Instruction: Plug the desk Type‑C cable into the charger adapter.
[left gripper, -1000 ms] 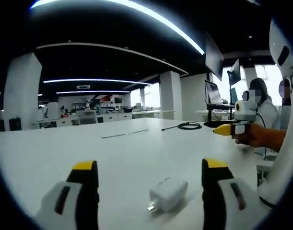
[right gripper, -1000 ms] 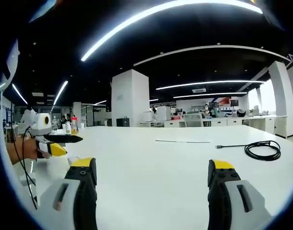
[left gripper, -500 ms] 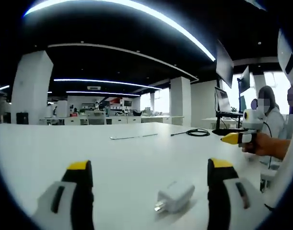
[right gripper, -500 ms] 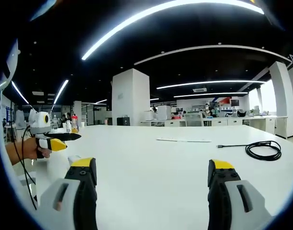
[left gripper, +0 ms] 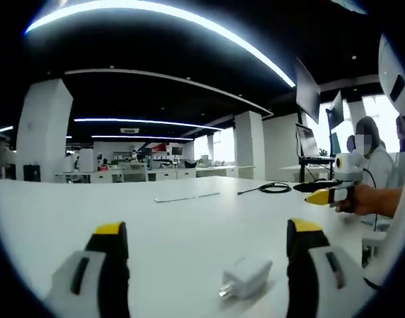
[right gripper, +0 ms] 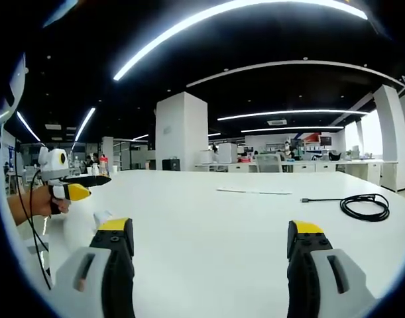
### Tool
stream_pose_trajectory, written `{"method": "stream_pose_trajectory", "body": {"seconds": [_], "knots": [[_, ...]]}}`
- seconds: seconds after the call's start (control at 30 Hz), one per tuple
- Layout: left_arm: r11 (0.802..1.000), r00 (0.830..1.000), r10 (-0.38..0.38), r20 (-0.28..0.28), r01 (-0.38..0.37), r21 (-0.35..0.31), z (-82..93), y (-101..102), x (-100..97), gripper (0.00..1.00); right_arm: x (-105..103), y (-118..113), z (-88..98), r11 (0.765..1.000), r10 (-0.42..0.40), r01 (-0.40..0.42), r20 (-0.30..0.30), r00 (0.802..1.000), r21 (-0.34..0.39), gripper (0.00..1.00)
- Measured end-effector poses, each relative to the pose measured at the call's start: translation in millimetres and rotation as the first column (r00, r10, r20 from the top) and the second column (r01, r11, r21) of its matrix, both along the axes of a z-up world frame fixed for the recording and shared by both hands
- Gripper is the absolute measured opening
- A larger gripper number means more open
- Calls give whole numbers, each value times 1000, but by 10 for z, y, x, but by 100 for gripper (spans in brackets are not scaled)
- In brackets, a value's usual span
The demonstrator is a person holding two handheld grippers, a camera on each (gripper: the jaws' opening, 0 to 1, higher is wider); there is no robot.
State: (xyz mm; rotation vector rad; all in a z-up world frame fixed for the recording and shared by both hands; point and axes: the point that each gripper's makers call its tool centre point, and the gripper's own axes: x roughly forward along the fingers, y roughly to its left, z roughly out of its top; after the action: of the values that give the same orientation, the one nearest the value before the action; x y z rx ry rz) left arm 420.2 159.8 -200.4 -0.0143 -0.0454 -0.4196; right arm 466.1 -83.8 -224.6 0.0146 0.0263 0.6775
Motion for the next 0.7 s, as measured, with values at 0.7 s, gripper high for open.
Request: {"method": "stream_pose_trajectory", "body": {"seconds": [0.7], "knots": [[1000, 1000, -1, 1, 1, 4, -30, 35, 9, 100, 483, -573, -82, 959, 36, -36, -6, 999, -283, 85]]}}
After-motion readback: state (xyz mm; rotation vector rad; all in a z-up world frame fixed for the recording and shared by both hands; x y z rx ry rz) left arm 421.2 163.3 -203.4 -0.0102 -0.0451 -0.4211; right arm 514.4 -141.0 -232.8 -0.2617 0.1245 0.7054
